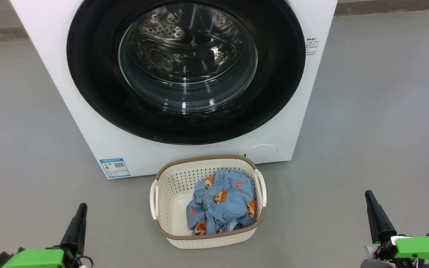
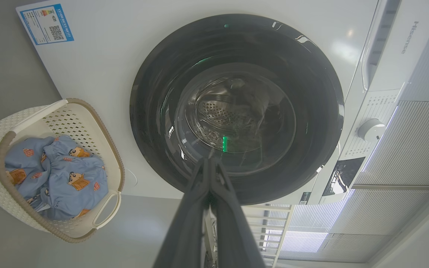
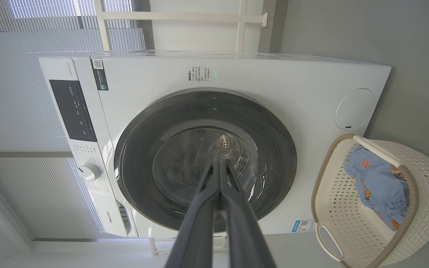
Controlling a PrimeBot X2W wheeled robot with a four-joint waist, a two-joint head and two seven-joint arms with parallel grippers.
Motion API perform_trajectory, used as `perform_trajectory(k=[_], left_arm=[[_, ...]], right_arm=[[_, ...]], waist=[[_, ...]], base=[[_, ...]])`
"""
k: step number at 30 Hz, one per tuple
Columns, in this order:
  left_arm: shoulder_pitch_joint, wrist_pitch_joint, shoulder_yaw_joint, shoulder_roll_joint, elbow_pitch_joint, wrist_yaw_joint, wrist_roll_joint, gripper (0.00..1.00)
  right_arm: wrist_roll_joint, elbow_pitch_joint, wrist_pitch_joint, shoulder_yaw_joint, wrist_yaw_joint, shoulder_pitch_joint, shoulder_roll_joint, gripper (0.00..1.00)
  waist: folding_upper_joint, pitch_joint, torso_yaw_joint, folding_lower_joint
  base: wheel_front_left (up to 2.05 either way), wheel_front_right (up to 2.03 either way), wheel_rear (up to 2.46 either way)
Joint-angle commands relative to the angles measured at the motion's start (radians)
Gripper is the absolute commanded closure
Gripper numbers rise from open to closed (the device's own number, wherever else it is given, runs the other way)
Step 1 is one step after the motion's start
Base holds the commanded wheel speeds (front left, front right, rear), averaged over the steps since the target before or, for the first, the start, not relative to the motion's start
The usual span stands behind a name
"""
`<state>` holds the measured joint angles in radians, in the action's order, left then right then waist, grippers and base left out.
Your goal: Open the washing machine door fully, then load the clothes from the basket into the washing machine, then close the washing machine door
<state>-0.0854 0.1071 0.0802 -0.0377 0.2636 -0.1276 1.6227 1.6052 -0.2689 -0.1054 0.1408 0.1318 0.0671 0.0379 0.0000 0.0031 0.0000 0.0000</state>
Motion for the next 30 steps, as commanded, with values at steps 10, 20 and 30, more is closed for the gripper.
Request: perform_trajectory(k=[10, 20, 30], left_arm=[[0.021, -0.001, -0.004, 0.011, 0.033, 0.000, 0.002, 0.00], [0.011, -0.019, -0.011, 0.001, 0.013, 0.000, -0.019, 0.00], [-0.003, -0.058, -0.033, -0.024, -0.008, 0.000, -0.081, 0.00]], right_arm=[[-0.002, -0.037, 0.003, 0.000, 0.000, -0.019, -0.008, 0.00], [-0.036, -0.027, 0.029, -0.016, 0.000, -0.001, -0.002, 0.00], [-0.135, -0.010, 0.059, -0.023, 0.000, 0.017, 0.003, 0.00]], waist=[[0.0000, 0.000, 0.000, 0.0000], [0.0000, 0.000, -0.001, 0.0007], [0.0000, 0.004, -0.004, 0.0000]], base=[[0.00, 0.00, 0.00], [0.00, 0.00, 0.00], [0.00, 0.00, 0.00]])
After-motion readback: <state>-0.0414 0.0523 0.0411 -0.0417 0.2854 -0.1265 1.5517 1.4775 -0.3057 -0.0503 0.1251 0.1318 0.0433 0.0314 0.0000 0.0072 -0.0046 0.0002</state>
